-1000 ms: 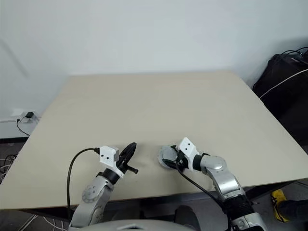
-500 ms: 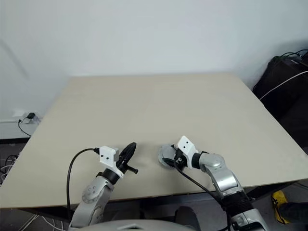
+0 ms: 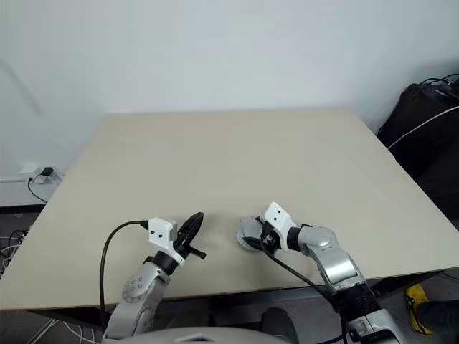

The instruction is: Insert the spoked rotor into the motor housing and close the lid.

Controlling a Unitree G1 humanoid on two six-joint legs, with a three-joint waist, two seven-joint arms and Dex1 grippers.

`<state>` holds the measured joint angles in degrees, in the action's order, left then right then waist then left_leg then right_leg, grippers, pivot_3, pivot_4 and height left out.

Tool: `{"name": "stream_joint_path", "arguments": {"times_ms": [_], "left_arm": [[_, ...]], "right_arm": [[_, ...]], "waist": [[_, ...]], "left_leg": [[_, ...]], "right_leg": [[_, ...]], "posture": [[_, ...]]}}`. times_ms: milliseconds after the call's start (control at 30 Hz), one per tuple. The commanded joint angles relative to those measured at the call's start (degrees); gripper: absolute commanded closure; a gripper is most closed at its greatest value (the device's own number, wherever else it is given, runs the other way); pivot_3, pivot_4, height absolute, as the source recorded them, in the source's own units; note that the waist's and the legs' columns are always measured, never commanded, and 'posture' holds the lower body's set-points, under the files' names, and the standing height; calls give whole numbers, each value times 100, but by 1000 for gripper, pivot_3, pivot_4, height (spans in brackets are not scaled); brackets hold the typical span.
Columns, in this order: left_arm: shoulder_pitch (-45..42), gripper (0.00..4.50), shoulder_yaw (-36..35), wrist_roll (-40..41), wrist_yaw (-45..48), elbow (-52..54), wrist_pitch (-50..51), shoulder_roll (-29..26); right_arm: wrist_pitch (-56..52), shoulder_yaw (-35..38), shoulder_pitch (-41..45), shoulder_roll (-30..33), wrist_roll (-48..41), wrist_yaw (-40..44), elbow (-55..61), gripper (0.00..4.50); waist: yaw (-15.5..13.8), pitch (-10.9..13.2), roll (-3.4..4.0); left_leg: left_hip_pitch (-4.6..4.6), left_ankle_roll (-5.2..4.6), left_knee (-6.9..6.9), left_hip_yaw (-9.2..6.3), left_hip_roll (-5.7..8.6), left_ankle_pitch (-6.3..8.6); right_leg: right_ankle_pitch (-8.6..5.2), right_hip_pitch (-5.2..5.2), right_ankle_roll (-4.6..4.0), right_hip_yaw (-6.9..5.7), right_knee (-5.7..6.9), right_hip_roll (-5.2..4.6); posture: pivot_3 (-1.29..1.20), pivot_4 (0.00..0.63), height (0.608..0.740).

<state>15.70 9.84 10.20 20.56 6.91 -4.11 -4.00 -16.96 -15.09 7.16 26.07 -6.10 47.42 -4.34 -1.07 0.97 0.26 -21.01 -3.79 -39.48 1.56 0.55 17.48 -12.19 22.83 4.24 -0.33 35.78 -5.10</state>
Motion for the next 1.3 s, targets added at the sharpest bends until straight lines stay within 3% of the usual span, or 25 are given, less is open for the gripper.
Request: {"name": "stream_joint_path", "arguments": {"times_ms": [33,1100,1300], "left_arm": [[-43,4331,29,44,16,96,-79,46],[-37,4331,94,22,-93,244,111,48],[-531,4331,107,-250,-726,229,1368,202]], "right_arm": [[-137,-24,-31,90,225,-157,-232,1236],[89,-236,-30,275,454,-201,-393,1236],[65,-266,-22,231,451,-233,-390,1236]], "waist": [[0,0,0],[-1,5,-4],[-7,10,-11]], "left_leg": [[0,2,0,0,0,1],[-3,19,1,-3,0,11],[-4,22,1,-8,0,13]], "right_leg": [[0,0,1,0,0,-1],[-5,1,9,-4,-3,-10],[-6,0,10,-11,-3,-12]], "posture": [[0,0,740],[0,0,740],[0,0,740]]}}
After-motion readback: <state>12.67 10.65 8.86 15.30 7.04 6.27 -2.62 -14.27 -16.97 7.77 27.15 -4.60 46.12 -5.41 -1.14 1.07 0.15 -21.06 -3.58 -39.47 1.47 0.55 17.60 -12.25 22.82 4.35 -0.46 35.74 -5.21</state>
